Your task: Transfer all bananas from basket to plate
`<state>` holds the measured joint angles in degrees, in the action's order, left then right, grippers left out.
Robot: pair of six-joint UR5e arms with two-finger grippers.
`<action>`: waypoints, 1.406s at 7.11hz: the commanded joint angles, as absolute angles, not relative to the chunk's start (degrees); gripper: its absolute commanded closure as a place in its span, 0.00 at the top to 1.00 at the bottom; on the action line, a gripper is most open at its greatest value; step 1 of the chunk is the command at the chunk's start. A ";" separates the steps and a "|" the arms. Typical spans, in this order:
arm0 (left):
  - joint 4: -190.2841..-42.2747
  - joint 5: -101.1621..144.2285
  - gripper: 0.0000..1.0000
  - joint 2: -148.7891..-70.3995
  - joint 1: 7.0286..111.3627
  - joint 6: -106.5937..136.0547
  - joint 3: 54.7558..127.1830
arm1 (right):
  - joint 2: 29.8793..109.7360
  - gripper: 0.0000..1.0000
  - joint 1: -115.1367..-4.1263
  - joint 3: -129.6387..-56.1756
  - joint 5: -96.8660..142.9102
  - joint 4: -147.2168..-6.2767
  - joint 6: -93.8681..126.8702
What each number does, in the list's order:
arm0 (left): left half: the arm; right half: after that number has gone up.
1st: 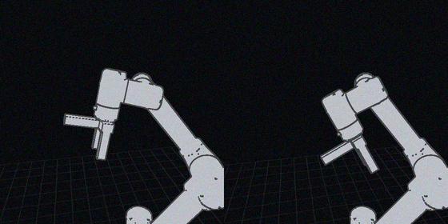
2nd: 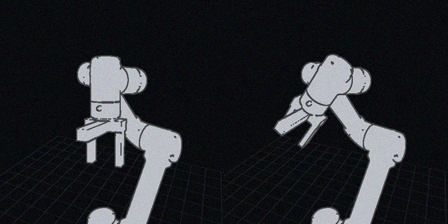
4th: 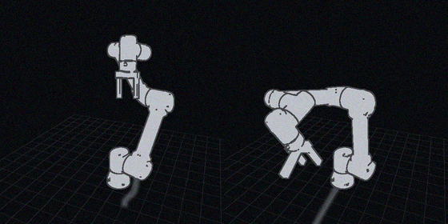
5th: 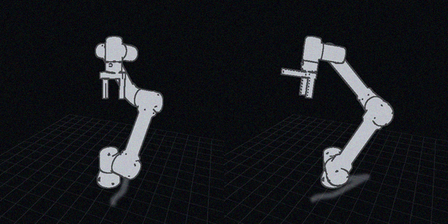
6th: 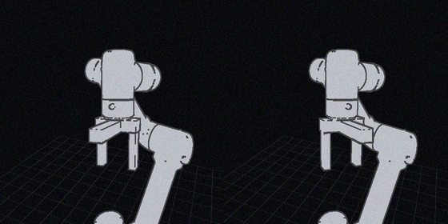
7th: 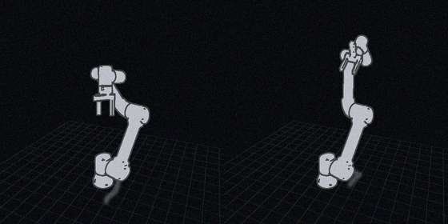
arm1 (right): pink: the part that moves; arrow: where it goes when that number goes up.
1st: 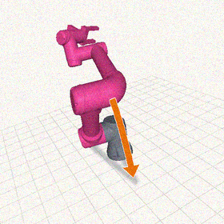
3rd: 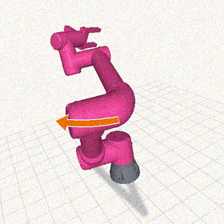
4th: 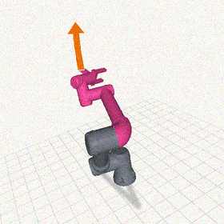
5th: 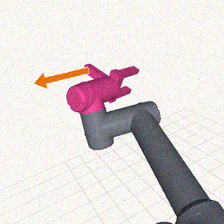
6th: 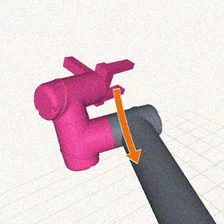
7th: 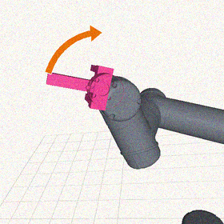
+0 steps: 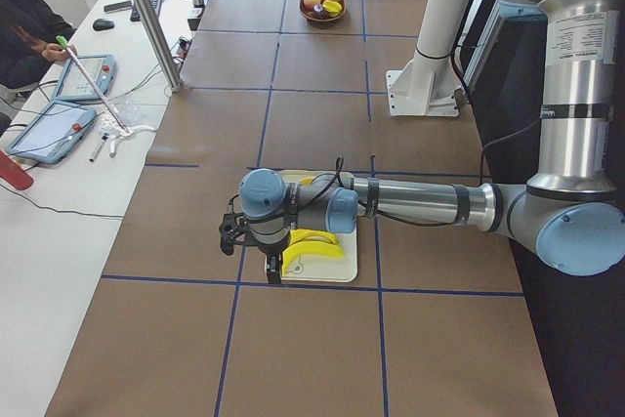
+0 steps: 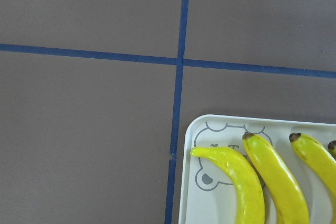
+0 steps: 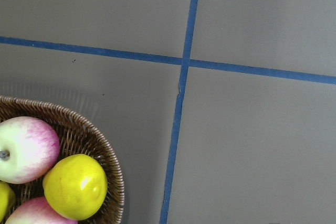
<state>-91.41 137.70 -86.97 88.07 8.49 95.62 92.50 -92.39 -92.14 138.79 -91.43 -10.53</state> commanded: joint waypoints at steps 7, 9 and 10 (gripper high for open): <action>-90.44 136.05 1.00 -87.98 91.93 2.14 91.76 | 91.67 1.00 -92.55 -92.81 139.22 -91.32 -6.94; -90.53 136.05 1.00 -88.07 91.93 0.09 91.67 | 91.67 1.00 -92.55 -92.81 139.31 -91.32 -6.94; -90.53 136.05 1.00 -87.98 91.93 -0.43 91.67 | 91.67 1.00 -92.64 -92.90 139.31 -91.32 -6.94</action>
<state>-90.50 136.05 -88.01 91.93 0.32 91.71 91.67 -92.58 -92.84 139.26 -91.32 -6.94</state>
